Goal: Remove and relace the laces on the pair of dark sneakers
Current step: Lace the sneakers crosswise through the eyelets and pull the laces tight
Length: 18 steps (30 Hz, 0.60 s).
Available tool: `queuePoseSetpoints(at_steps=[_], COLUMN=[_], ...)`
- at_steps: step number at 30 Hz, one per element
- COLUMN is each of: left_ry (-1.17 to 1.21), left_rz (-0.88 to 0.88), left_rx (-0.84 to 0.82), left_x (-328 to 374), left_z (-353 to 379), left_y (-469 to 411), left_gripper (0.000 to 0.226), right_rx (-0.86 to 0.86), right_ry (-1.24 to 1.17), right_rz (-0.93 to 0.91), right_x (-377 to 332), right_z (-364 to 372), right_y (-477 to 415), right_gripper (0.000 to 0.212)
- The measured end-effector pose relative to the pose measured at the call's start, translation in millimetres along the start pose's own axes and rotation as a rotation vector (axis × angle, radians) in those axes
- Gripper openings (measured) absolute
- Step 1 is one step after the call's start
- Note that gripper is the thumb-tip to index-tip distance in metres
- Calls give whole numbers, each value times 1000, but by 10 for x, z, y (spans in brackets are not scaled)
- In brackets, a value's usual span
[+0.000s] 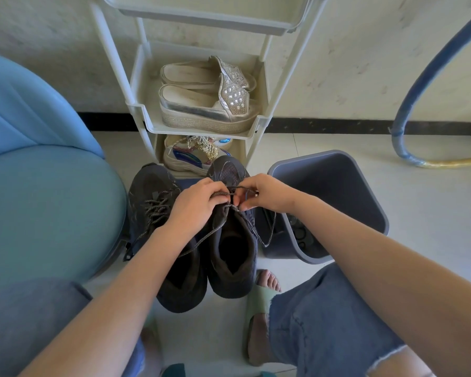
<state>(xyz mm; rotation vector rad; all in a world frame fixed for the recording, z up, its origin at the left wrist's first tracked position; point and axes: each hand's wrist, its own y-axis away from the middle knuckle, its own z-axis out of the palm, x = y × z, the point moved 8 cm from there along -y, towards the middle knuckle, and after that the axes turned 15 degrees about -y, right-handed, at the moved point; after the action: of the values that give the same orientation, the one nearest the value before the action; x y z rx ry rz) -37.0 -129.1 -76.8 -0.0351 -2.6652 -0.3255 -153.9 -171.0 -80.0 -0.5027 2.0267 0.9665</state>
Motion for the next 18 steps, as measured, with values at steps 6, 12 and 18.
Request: queuePoseSetpoints(at_steps=[6, 12, 18], left_ry=[47, 136, 74], left_rz=[15, -71, -16], left_rx=[-63, -96, -163], left_x=[26, -132, -103], left_z=[37, 75, 114], left_y=[47, 23, -5], left_gripper=[10, 14, 14], right_rx=[-47, -46, 14], right_ry=[46, 47, -3], right_rz=[1, -23, -59], right_x=[-28, 26, -67], right_z=[30, -47, -62], right_y=[-17, 52, 21], right_gripper=[11, 7, 16])
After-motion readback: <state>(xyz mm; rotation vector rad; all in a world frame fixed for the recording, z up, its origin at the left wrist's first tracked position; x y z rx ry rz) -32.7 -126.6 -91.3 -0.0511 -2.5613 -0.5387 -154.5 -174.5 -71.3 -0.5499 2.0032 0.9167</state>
